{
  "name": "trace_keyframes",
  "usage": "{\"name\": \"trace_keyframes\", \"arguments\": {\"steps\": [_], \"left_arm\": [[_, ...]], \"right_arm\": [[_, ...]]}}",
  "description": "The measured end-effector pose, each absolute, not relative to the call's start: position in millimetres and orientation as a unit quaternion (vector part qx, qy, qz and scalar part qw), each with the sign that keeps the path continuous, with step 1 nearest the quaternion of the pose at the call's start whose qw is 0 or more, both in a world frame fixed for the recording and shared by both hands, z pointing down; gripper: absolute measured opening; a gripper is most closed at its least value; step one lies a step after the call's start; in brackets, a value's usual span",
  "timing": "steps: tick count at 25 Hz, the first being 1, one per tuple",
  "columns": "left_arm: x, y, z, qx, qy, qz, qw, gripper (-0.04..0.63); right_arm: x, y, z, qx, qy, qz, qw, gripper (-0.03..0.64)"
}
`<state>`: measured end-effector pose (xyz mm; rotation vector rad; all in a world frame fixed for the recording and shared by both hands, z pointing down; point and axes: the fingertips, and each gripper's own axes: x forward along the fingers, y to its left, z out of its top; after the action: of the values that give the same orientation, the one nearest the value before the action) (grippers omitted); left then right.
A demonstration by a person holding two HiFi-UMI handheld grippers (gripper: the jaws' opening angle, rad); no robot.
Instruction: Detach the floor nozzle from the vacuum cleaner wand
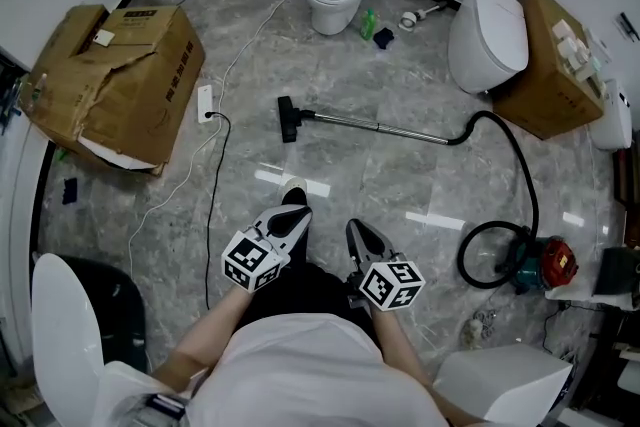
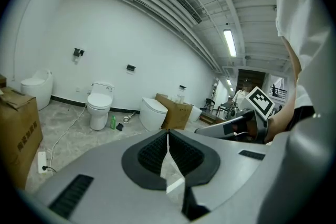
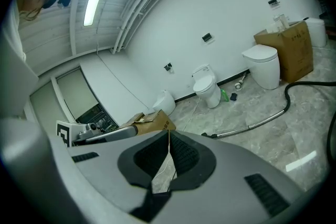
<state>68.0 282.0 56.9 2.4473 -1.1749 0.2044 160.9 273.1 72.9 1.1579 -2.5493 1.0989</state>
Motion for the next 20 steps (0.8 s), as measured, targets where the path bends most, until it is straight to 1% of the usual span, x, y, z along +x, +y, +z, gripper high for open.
{"name": "trace_keyframes", "arguments": {"steps": [10,14,20], "left_arm": [[56.3,195.2,58.9,0.89,-0.393,0.082,0.215,0.011],[38.2,162.8,58.9,0.89,-0.392,0.081,0.219,0.011],[10.6,119.9,56.3,0.891,-0.39,0.082,0.218,0.011]], "right_arm": [[147.3,200.3,70.1,0.403,-0.834,0.371,0.067,0.017],[132.4,165.5,69.7,0.405,-0.835,0.365,0.076,0.017],[105.0,119.2,68.2,0.403,-0.836,0.366,0.068,0.017]]}}
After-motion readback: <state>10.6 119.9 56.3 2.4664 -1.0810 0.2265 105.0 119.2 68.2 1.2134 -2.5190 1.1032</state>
